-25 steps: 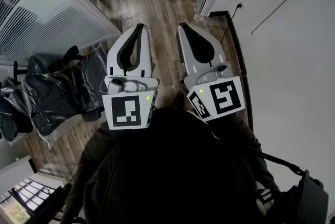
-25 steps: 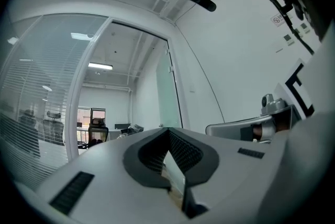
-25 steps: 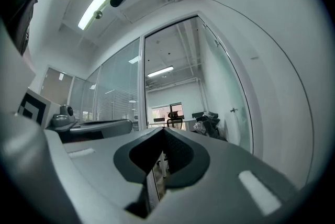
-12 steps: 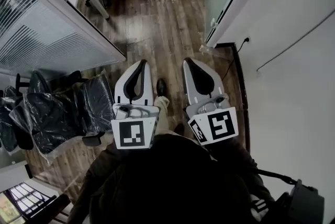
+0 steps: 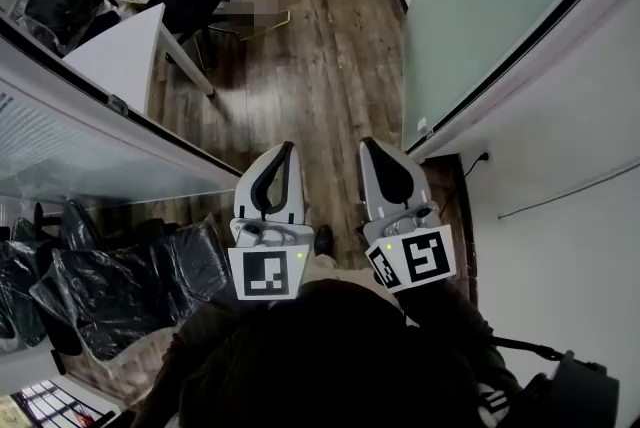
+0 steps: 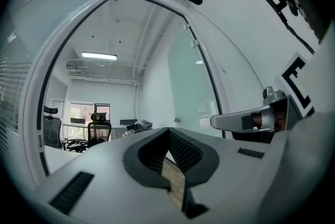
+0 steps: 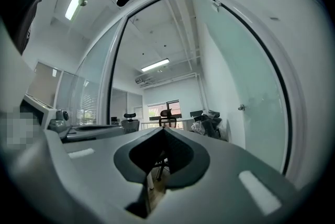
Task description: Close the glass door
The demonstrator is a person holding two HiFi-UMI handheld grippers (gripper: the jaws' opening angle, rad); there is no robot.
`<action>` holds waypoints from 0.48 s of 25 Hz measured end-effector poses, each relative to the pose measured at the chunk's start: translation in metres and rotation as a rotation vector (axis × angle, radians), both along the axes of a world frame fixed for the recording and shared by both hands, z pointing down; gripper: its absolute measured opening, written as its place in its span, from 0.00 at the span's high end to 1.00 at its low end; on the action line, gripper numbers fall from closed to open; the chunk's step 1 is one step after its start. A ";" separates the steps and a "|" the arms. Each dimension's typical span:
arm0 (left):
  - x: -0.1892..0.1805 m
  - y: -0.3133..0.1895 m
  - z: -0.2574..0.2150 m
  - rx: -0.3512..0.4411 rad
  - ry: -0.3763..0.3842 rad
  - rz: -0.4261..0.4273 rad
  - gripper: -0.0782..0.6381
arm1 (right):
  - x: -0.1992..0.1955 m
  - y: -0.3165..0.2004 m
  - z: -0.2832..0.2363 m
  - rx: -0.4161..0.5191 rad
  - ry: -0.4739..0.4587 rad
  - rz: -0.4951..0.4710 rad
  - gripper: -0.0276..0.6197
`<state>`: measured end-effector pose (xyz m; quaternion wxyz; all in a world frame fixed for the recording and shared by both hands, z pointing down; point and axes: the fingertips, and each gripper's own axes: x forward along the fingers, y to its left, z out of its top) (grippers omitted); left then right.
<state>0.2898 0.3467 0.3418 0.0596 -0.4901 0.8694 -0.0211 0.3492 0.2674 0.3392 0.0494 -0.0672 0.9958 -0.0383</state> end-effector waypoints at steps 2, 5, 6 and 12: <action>-0.028 -0.015 -0.004 0.003 0.013 0.008 0.90 | -0.027 -0.017 -0.009 0.007 0.001 0.011 0.95; -0.060 -0.042 -0.007 0.004 0.018 0.020 0.90 | -0.056 -0.047 -0.017 0.017 -0.003 0.033 0.95; -0.070 -0.051 -0.008 0.005 0.014 0.024 0.90 | -0.065 -0.056 -0.019 0.019 -0.007 0.040 0.95; -0.133 -0.111 -0.003 -0.006 0.019 0.050 0.90 | -0.124 -0.117 -0.017 0.019 -0.017 0.080 0.95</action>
